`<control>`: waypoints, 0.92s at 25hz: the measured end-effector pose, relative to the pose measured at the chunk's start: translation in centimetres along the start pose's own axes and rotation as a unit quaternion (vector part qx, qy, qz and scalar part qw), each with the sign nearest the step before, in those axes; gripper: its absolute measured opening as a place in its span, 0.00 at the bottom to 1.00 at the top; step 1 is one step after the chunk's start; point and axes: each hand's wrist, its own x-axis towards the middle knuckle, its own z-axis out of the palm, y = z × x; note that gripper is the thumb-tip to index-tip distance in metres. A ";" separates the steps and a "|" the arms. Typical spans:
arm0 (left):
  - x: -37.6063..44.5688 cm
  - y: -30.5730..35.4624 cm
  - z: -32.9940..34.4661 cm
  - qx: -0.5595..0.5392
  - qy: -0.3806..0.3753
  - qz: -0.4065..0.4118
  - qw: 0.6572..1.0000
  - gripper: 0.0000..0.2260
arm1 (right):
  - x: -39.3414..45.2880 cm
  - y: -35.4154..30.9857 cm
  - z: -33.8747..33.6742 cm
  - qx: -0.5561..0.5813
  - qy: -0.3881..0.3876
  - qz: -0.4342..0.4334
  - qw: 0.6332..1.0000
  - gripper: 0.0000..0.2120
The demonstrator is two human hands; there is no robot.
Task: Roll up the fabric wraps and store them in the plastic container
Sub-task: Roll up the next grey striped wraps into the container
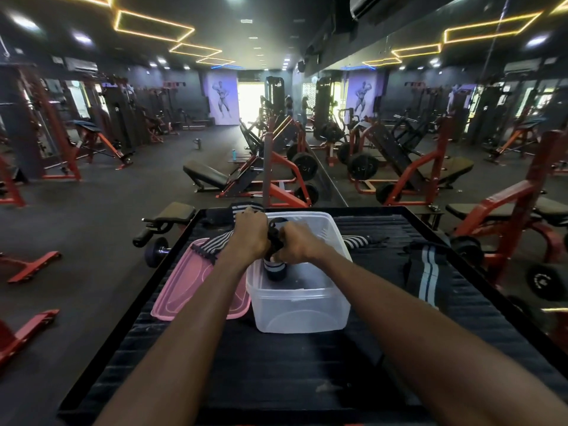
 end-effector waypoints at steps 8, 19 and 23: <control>0.3 -0.4 -0.6 -0.032 0.018 -0.008 0.999 0.09 | 1.0 -0.7 0.5 0.004 -0.007 0.013 1.000 0.12; 1.3 14.0 -2.8 -0.230 0.006 0.054 0.972 0.05 | -5.9 9.5 -8.5 0.046 0.227 0.082 0.969 0.11; 1.7 20.9 0.6 -0.217 -0.083 0.072 0.970 0.13 | -9.0 17.2 -10.5 0.026 0.243 0.183 0.952 0.05</control>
